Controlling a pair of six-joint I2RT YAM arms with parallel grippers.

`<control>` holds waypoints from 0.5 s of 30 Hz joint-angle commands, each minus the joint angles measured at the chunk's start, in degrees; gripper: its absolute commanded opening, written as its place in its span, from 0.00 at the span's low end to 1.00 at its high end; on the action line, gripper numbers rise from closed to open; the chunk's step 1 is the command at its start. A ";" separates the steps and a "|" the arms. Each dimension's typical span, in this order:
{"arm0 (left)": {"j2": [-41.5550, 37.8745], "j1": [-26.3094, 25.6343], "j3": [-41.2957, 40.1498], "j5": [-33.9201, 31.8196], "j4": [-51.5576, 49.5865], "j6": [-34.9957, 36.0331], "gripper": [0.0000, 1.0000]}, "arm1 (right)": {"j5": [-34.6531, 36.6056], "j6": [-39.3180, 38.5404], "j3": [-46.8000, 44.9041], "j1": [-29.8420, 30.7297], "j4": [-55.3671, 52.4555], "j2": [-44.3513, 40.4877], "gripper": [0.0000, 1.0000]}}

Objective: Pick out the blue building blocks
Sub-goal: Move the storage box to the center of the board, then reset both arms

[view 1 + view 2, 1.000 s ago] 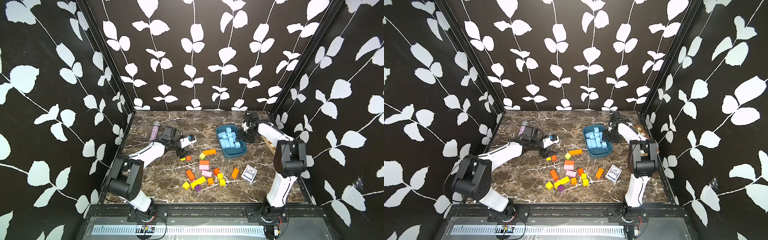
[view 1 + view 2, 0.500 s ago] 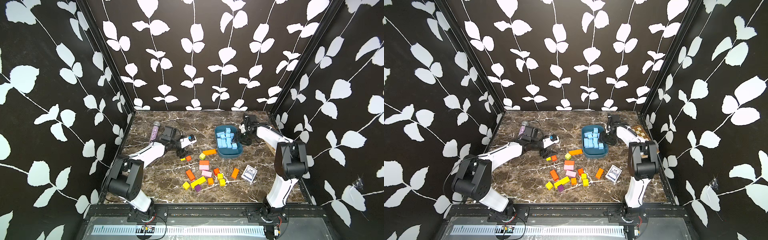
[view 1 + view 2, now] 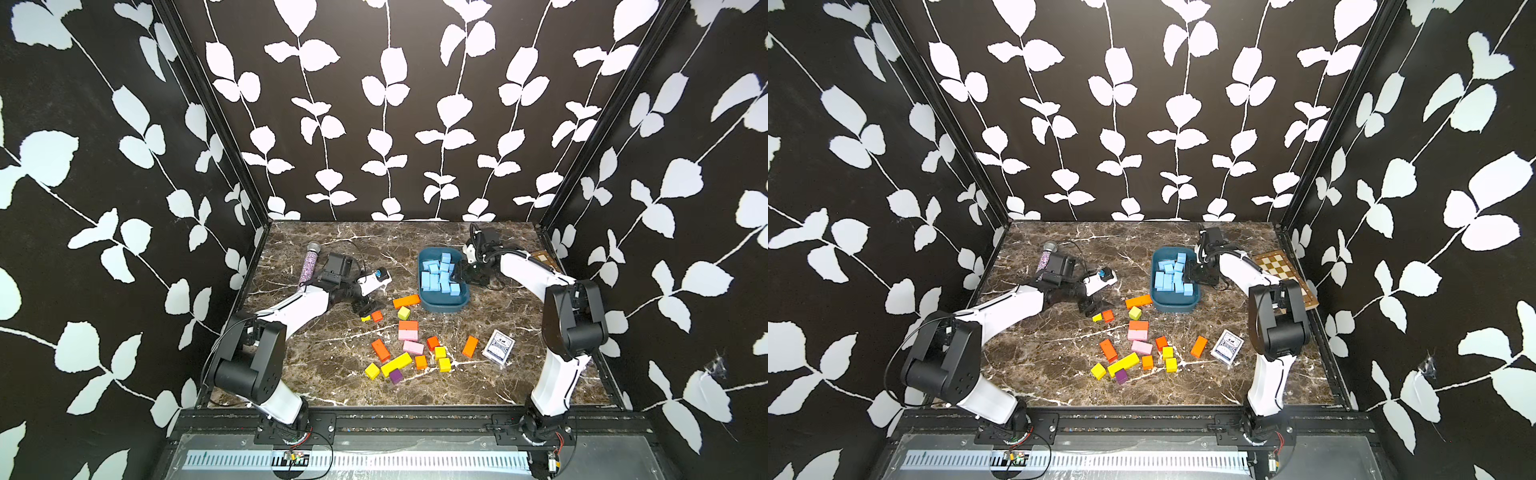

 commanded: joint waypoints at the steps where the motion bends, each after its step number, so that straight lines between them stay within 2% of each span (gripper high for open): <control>1: -3.49 1.92 -1.36 -2.29 2.60 -5.85 0.81 | 4.57 -2.08 1.06 -0.02 -0.07 -3.85 0.62; 3: -4.35 3.88 -1.91 -3.94 3.71 -9.12 0.85 | 7.34 -3.11 0.21 -0.17 0.13 -6.15 0.63; 4: -4.81 4.69 -2.13 -5.24 4.30 -10.51 0.99 | 8.49 -3.40 -0.22 -0.44 0.28 -7.06 0.76; 5: -5.53 5.65 -2.57 -6.83 5.01 -11.84 0.99 | 9.79 -3.58 -0.88 -0.64 0.66 -8.24 0.98; 7: -6.97 7.11 -3.92 -10.58 6.69 -13.97 0.99 | 13.61 -4.10 -2.53 -1.06 1.55 -10.46 0.99; 10: -10.33 7.75 -8.76 -21.32 14.21 -17.56 0.99 | 18.56 -5.17 -8.14 -1.95 6.18 -14.46 0.99; 15: -11.67 8.56 -13.85 -38.94 21.30 -25.24 0.99 | 22.62 -6.93 -19.77 -4.60 20.53 -21.74 0.99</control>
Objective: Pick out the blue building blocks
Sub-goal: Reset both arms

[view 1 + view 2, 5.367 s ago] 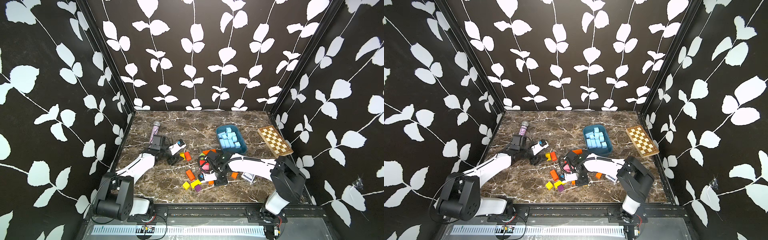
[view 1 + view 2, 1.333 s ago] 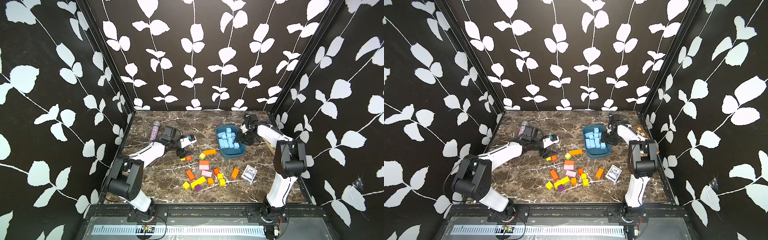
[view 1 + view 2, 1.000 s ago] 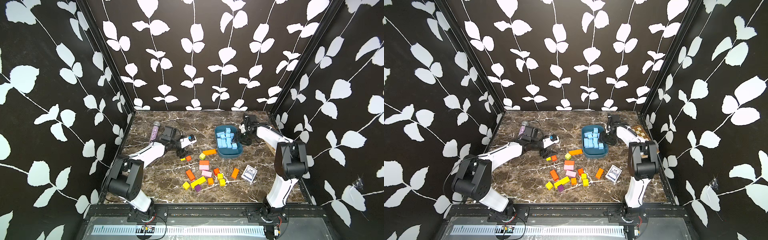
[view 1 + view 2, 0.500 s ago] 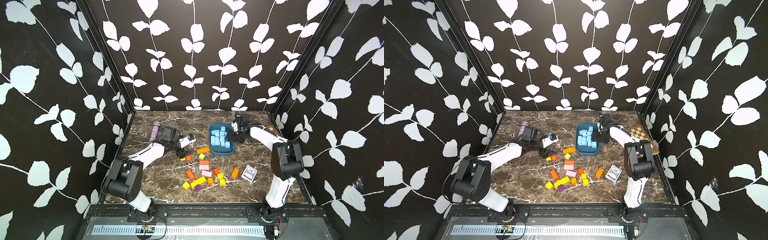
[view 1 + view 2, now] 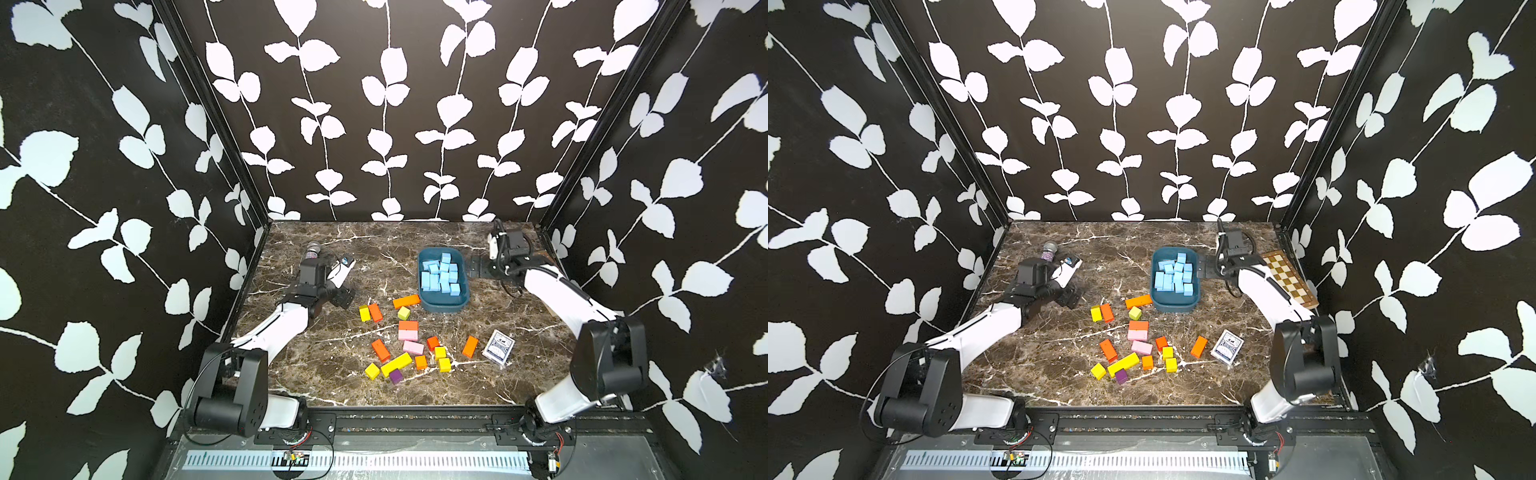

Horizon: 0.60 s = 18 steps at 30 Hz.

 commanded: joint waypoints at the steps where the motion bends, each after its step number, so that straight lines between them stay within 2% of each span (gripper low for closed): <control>1: -0.30 0.97 -2.93 -16.86 7.82 -8.10 0.99 | 6.17 -1.58 -5.95 -1.74 10.85 -3.05 0.99; 3: 0.47 2.98 -3.73 -21.65 9.07 -10.60 0.99 | 7.72 -2.89 -8.95 -2.67 13.98 -4.64 0.99; 8: 1.37 9.30 -8.01 -19.00 13.67 -15.69 0.99 | 11.37 -7.71 -15.87 -2.86 22.20 -7.42 0.99; 11: 2.60 9.50 -11.89 -17.78 21.87 -15.20 0.99 | 13.33 -7.67 -18.67 -3.06 24.47 -8.54 0.99; 13: 3.04 9.49 -12.04 -16.97 24.00 -16.08 0.99 | 14.21 -7.78 -20.53 -3.17 25.98 -8.87 0.99; 15: 4.78 9.52 -13.09 -16.79 30.83 -16.82 0.99 | 14.36 -8.21 -22.57 -3.25 28.10 -9.19 0.99; 18: 7.51 9.24 -15.30 -18.69 37.33 -17.32 0.99 | 14.54 -8.74 -25.51 -3.34 32.46 -9.83 0.99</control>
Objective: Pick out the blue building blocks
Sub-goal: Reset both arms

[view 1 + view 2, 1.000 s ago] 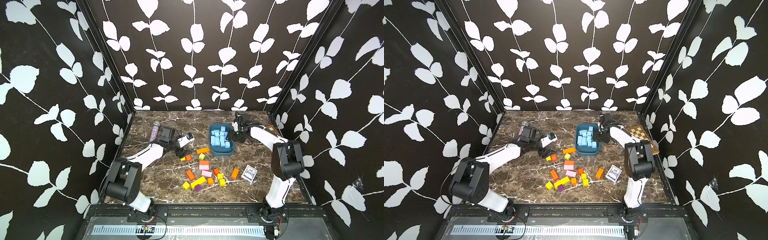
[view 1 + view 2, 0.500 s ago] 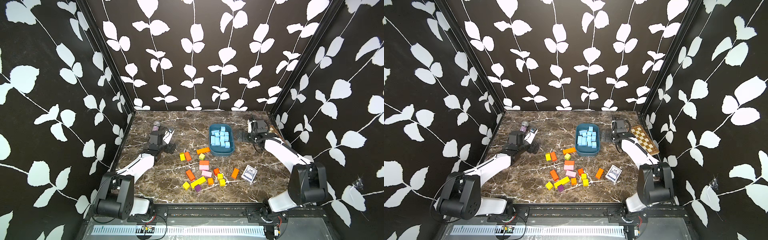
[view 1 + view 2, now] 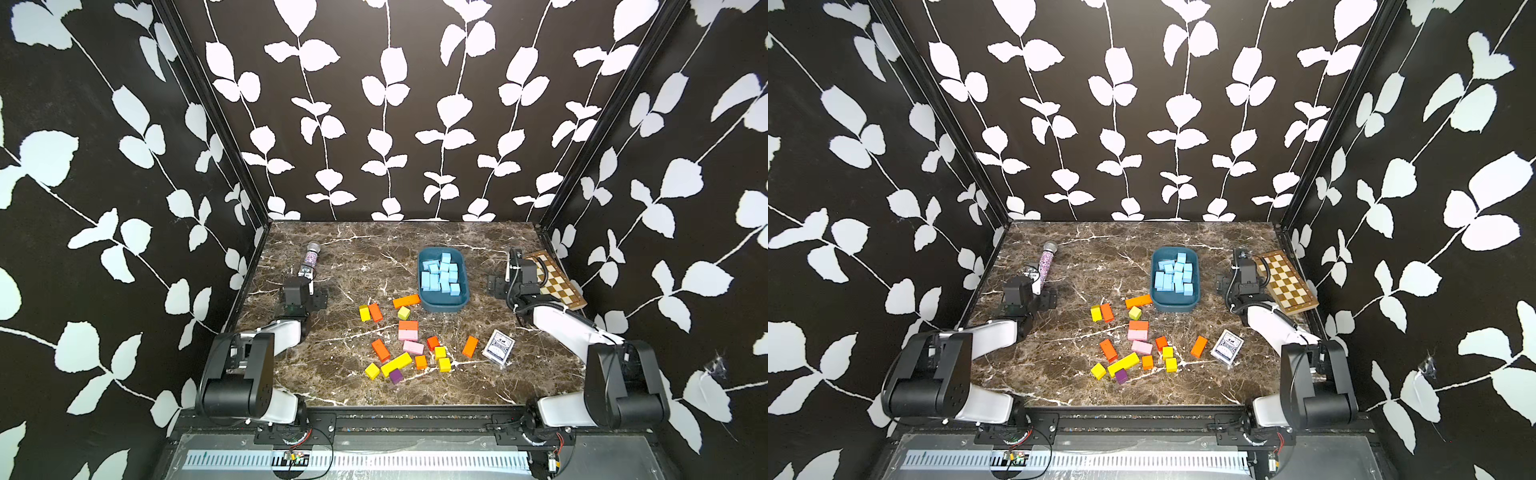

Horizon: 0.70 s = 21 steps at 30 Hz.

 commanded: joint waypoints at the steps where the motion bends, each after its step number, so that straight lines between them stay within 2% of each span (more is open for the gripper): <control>1: 2.19 -0.52 -3.46 -2.33 14.33 -2.18 0.99 | 2.08 -1.29 -2.87 -0.21 8.44 -1.65 0.99; 4: 6.11 -1.60 -6.29 -4.68 24.12 -1.01 0.99 | 2.74 -1.65 -5.34 -0.31 12.12 -2.24 0.99; 6: 4.50 -1.53 -5.71 -4.26 19.85 -2.17 0.99 | 2.75 -1.99 -6.58 -0.26 13.69 -2.33 0.99; 8: 5.45 -1.53 -6.02 -4.71 22.33 -1.80 0.99 | 3.55 -1.77 -7.43 -0.30 14.43 -2.29 0.99; 10: 4.70 -1.46 -5.71 -4.44 20.33 -2.09 0.99 | 3.85 -2.08 -8.34 -0.31 15.54 -1.96 0.99; 14: 4.57 -1.52 -5.84 -4.41 20.58 -2.11 0.99 | 4.89 -5.44 -11.96 -0.40 22.68 -1.00 0.99; 17: 4.57 -1.52 -6.01 -4.44 20.87 -2.01 0.99 | 2.85 -8.11 -14.97 -1.49 30.95 0.77 0.99; 21: 4.61 -1.50 -6.06 -4.44 21.17 -1.96 0.99 | -4.22 -9.06 -17.82 -4.02 41.08 5.07 0.99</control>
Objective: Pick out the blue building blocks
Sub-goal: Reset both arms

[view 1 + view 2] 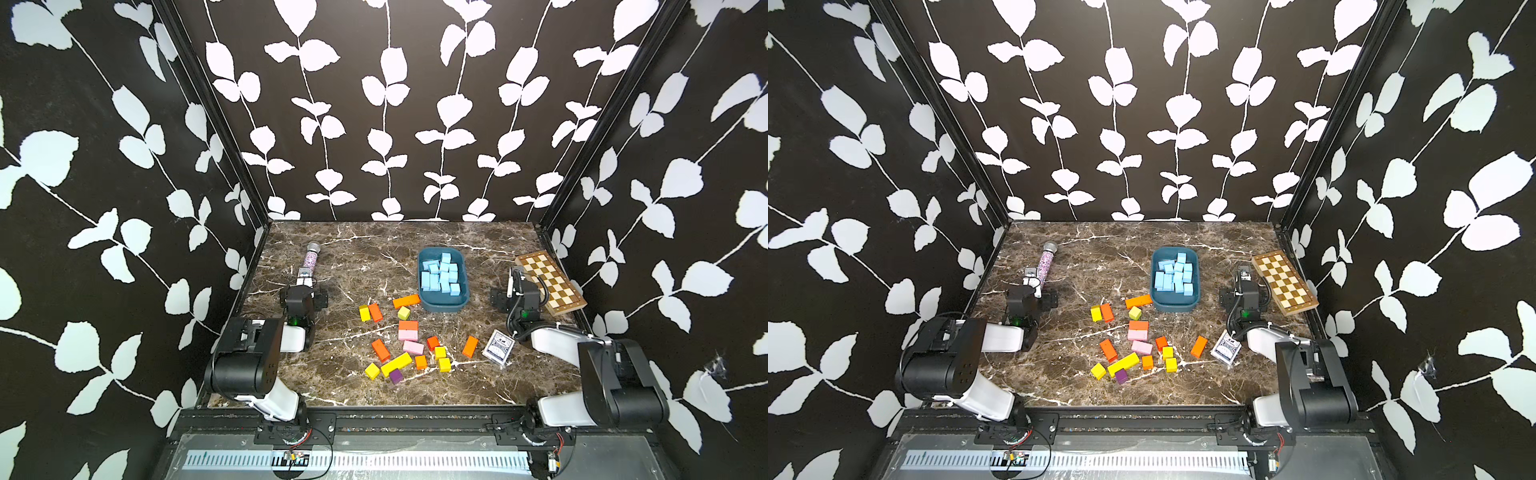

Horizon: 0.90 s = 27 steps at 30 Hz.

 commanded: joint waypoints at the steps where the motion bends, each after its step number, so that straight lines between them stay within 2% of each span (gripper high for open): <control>1: -1.40 -0.17 -0.21 -0.29 1.95 -0.65 0.99 | -5.32 -2.25 -2.60 -1.38 15.47 4.76 0.99; 2: -1.40 -0.14 -0.20 -0.29 1.94 -0.60 0.99 | -6.12 -2.32 -3.61 -1.60 19.83 6.24 0.99; 4: -1.36 -0.19 -0.20 -0.29 1.92 -0.65 0.99 | -7.73 -2.74 -3.28 -1.82 16.17 4.90 0.99; 12: -1.40 -0.19 -0.20 -0.29 1.95 -0.65 0.99 | -11.13 -1.73 -2.17 -3.46 14.95 5.39 1.00; 27: -1.19 -0.19 0.06 -0.28 1.40 -0.66 0.99 | -11.41 -1.50 -2.26 -3.74 15.16 5.47 1.00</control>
